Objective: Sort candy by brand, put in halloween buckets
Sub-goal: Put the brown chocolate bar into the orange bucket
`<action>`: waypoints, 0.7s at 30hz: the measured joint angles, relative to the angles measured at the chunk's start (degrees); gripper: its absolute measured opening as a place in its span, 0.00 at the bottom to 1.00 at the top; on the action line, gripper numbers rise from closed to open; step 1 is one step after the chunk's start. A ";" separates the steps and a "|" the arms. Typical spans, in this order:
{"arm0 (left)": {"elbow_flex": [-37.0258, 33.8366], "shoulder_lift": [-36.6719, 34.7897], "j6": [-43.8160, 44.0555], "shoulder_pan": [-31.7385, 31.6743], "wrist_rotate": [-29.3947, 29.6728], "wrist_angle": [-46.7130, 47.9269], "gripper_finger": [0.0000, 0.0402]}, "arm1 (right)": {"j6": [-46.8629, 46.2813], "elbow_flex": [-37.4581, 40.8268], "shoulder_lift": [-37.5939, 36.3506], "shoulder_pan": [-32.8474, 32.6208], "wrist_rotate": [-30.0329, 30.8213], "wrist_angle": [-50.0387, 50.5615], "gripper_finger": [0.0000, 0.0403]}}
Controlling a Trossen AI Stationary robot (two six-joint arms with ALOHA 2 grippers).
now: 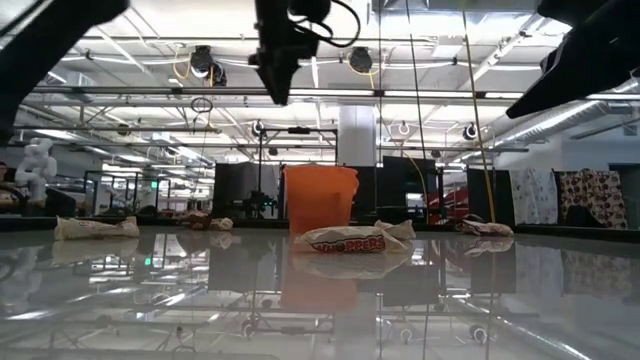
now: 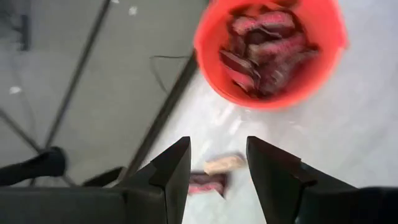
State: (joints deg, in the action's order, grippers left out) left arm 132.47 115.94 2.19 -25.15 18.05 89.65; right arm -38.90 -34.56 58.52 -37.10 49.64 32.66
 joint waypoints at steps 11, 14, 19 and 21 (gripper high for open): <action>-27.09 -9.19 -1.49 -0.54 -1.24 -1.14 0.41 | -2.35 2.67 0.00 0.00 -0.76 -1.61 0.26; -38.02 -11.56 -3.95 -1.19 -1.25 -6.87 0.41 | -2.27 2.69 0.00 0.00 -0.74 -1.64 0.26; -53.35 -15.15 -10.79 -1.00 -1.14 -19.09 0.41 | -0.57 2.71 0.00 0.00 -0.42 -2.11 0.26; -57.67 -15.67 -12.84 -0.93 0.14 -22.95 0.41 | 0.68 2.71 0.00 0.00 -0.26 -2.86 0.26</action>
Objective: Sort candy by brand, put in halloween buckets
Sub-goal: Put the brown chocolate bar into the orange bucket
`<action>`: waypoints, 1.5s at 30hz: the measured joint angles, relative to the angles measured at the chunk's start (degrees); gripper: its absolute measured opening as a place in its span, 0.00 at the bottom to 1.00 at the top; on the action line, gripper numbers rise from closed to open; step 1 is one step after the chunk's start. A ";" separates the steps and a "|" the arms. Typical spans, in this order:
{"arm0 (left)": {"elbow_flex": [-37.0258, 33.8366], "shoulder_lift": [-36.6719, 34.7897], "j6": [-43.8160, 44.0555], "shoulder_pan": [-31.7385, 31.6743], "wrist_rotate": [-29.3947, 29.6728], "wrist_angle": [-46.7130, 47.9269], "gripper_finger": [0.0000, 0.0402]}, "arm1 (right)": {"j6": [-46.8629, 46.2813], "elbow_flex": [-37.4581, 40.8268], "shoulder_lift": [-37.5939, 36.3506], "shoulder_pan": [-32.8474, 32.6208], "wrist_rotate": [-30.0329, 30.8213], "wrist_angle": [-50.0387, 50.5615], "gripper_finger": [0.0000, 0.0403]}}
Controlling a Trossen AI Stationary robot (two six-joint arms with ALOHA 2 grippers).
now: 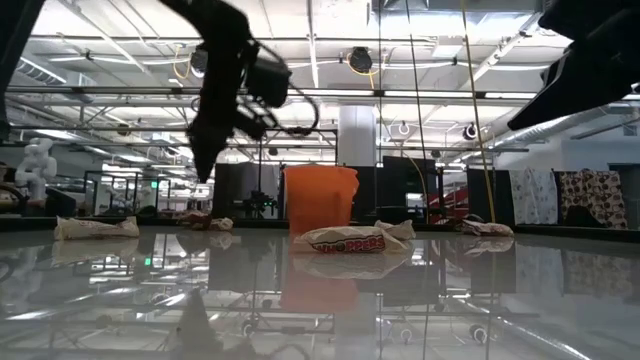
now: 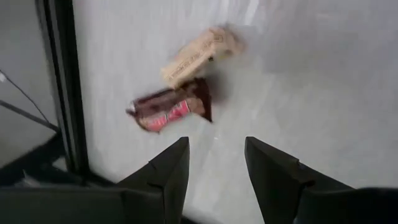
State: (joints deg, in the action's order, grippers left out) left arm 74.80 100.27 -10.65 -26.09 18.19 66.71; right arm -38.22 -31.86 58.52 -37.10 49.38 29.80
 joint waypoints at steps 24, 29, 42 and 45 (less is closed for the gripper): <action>-17.37 -0.17 -12.24 -0.38 5.15 -26.74 0.41 | 6.59 0.00 0.00 0.50 0.31 -4.45 0.26; -17.60 -0.17 -12.21 -1.37 5.74 -27.42 0.41 | 7.20 0.04 0.76 3.43 4.71 -5.74 0.26; -21.71 -0.17 -8.29 -3.81 6.24 -30.25 0.05 | 7.44 0.04 3.51 6.78 4.27 -6.05 0.26; -22.09 -0.22 -6.23 -4.07 6.30 -30.46 0.02 | 7.50 0.04 3.51 6.78 4.29 -6.07 0.26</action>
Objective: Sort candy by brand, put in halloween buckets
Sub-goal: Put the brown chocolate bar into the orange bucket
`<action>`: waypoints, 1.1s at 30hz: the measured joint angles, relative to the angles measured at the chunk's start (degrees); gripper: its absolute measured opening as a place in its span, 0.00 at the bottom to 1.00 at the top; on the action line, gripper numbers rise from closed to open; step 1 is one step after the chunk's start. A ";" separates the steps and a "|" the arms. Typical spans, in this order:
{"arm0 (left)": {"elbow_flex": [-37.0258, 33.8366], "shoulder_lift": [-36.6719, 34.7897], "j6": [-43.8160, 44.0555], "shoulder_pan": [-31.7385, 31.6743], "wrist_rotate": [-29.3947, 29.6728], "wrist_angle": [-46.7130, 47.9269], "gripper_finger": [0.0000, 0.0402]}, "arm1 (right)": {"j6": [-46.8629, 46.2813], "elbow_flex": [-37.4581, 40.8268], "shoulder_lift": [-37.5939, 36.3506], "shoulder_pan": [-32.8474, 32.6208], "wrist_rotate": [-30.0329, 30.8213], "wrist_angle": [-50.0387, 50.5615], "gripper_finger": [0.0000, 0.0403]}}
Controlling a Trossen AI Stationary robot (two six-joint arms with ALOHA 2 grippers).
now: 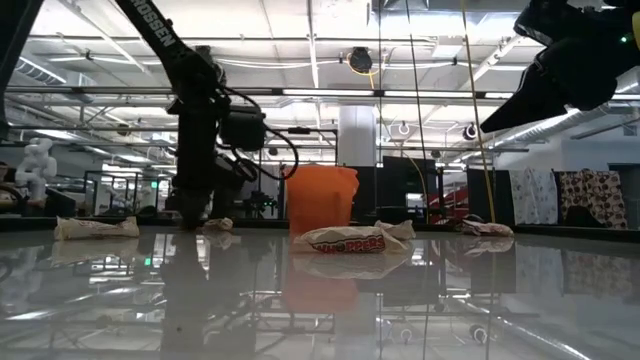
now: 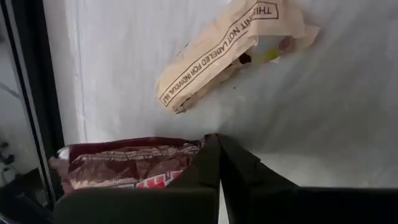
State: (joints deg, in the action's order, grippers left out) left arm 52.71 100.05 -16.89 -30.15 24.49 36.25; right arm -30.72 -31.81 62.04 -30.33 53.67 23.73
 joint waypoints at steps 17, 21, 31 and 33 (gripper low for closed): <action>2.91 -16.01 2.53 5.77 -3.14 0.42 0.00 | 1.86 0.00 -0.02 0.00 -1.46 -0.69 0.26; 2.95 -20.90 5.65 5.95 -5.16 0.20 0.00 | 1.87 0.00 -0.02 0.00 -1.52 -0.97 0.26; -0.44 -19.41 -2.89 7.19 -10.86 2.04 0.14 | 1.88 0.00 -0.02 0.00 -1.53 -1.27 0.26; -0.81 -17.88 -5.74 7.83 -10.85 1.74 0.22 | 1.96 0.00 -0.02 0.00 -1.56 -1.27 0.26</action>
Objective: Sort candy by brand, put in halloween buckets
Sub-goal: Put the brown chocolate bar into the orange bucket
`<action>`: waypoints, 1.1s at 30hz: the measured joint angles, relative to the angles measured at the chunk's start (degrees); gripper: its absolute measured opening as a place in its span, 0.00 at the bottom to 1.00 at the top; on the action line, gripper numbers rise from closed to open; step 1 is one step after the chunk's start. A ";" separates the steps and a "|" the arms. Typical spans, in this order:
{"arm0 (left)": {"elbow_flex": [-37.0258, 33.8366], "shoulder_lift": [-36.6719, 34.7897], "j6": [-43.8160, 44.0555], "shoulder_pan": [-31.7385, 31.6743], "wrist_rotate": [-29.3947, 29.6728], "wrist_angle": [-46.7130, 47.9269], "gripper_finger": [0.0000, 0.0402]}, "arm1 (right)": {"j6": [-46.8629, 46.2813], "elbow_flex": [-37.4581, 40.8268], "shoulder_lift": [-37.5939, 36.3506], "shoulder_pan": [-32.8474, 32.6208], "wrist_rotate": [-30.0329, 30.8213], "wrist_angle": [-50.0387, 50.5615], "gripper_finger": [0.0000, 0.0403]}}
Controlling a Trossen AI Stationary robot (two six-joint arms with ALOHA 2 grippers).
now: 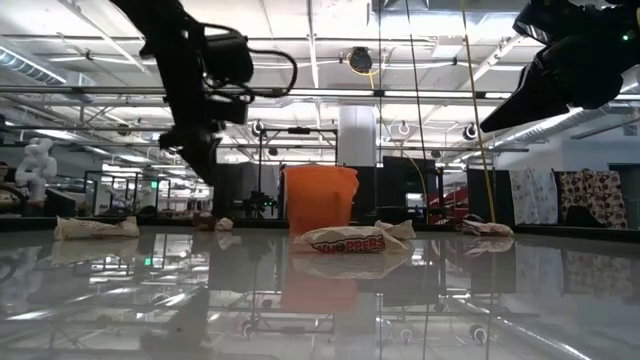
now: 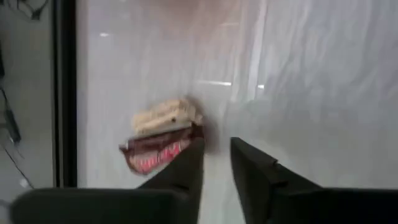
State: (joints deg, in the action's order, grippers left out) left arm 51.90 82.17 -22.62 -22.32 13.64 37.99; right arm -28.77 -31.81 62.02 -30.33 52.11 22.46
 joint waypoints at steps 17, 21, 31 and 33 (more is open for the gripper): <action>-0.76 13.01 -8.34 0.65 7.99 -5.33 0.67 | 1.13 0.00 -0.02 0.02 -1.54 -0.53 0.26; -0.74 15.14 -8.40 0.43 10.48 -6.62 0.66 | 1.15 0.00 -0.02 0.02 -1.53 -0.56 0.26; -0.73 15.76 -10.81 -0.83 10.64 -8.61 0.48 | 1.37 0.00 -0.02 0.02 -1.50 -1.11 0.26; -0.74 15.86 -10.71 -1.66 10.60 -9.14 0.44 | 1.37 0.00 -0.02 0.02 -1.50 -1.15 0.26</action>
State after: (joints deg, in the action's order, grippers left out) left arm 51.16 98.04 -33.33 -23.98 24.24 28.85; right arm -27.40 -31.81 62.00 -30.30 50.61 21.30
